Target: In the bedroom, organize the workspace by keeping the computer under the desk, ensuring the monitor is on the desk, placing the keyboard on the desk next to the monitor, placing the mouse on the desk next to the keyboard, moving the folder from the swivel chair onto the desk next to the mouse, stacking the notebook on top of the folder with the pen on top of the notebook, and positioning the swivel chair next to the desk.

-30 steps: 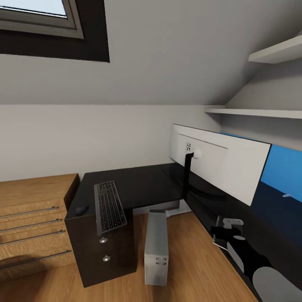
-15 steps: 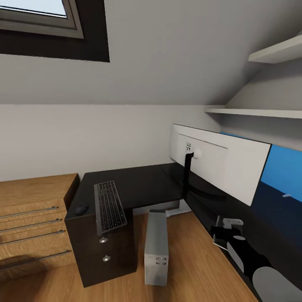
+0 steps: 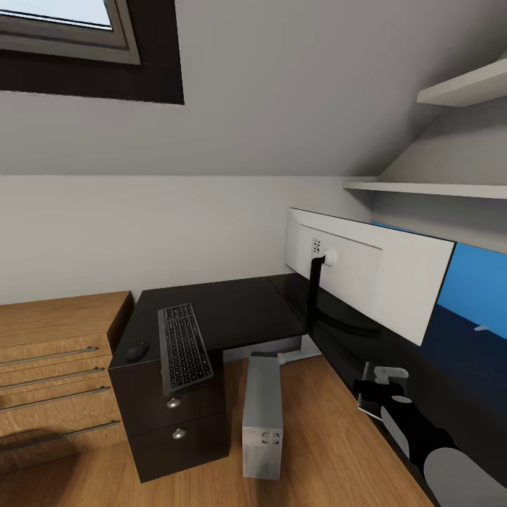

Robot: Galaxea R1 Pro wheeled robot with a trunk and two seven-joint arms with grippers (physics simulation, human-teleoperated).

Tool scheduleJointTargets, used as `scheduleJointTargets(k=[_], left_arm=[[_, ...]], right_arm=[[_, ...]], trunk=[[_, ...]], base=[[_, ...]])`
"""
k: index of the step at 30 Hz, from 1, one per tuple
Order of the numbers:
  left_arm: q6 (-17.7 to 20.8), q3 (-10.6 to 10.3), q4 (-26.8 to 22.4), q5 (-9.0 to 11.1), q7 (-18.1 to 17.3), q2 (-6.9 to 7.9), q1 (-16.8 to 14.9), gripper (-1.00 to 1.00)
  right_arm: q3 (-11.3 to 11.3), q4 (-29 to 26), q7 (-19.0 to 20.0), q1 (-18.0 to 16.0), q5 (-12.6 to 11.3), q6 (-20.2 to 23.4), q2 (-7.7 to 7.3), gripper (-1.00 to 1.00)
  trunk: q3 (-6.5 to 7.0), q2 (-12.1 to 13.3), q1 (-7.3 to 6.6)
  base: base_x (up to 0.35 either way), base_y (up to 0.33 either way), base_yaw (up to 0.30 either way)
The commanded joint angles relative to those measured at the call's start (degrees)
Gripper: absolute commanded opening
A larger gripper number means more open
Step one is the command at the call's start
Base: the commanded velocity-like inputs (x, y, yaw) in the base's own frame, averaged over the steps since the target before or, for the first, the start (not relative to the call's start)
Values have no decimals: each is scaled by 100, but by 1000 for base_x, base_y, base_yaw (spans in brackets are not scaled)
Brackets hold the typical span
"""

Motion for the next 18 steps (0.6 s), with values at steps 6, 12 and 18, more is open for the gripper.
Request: scheduleJointTargets(k=[6, 12, 18], left_arm=[[-35, -49, 3, 59, 37, 5, -6, 100], [-35, -49, 5, 59, 38, 4, -6, 100], [-35, -49, 8, 59, 41, 4, -7, 100]], right_arm=[[33, 55, -19, 4, -90, 39, -3, 100], [33, 51, -12, 4, -90, 38, -3, 100], [40, 51, -7, 4, -90, 38, 2, 100]], trunk=[[-8, -3, 0], [-8, -3, 0], [-8, -3, 0]], base=[[-64, 133, 0], [-67, 161, 0], [-11, 26, 0]])
